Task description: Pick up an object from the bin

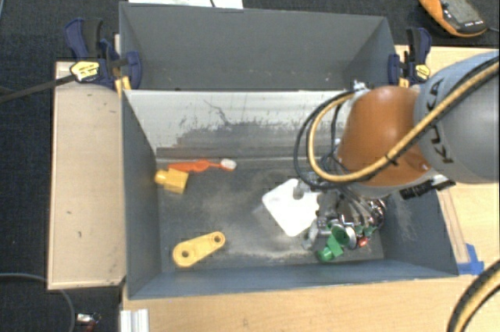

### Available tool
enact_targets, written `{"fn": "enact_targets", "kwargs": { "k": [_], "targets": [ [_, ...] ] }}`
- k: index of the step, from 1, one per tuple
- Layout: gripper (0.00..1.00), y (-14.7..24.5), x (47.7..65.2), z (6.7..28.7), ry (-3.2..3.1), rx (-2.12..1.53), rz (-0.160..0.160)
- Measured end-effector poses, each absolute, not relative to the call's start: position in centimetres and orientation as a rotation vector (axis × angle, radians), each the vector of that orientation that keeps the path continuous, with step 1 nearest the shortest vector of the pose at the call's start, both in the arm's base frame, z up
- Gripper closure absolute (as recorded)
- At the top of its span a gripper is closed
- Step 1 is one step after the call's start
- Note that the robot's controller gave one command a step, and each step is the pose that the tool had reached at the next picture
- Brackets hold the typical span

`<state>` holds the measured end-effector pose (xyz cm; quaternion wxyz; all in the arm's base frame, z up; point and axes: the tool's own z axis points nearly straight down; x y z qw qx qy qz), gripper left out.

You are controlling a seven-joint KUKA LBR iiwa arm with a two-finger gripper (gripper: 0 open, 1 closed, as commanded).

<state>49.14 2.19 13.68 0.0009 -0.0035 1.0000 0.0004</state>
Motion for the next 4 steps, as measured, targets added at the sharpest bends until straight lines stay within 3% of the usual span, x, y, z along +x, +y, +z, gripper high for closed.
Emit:
{"fn": "enact_targets", "kwargs": {
  "k": [1, 2, 3, 4],
  "targets": [
    [0.00, 2.2, 49.1, 13.7, 3.140, -0.011, 0.001],
    [0.00, 2.8, 53.3, 12.7, 3.135, -0.089, 0.001],
    [0.00, 2.9, 51.7, 11.4, 3.137, 0.056, 0.002],
    [0.00, 2.4, 55.3, 7.4, 3.114, 0.276, 0.008]
  ]
}}
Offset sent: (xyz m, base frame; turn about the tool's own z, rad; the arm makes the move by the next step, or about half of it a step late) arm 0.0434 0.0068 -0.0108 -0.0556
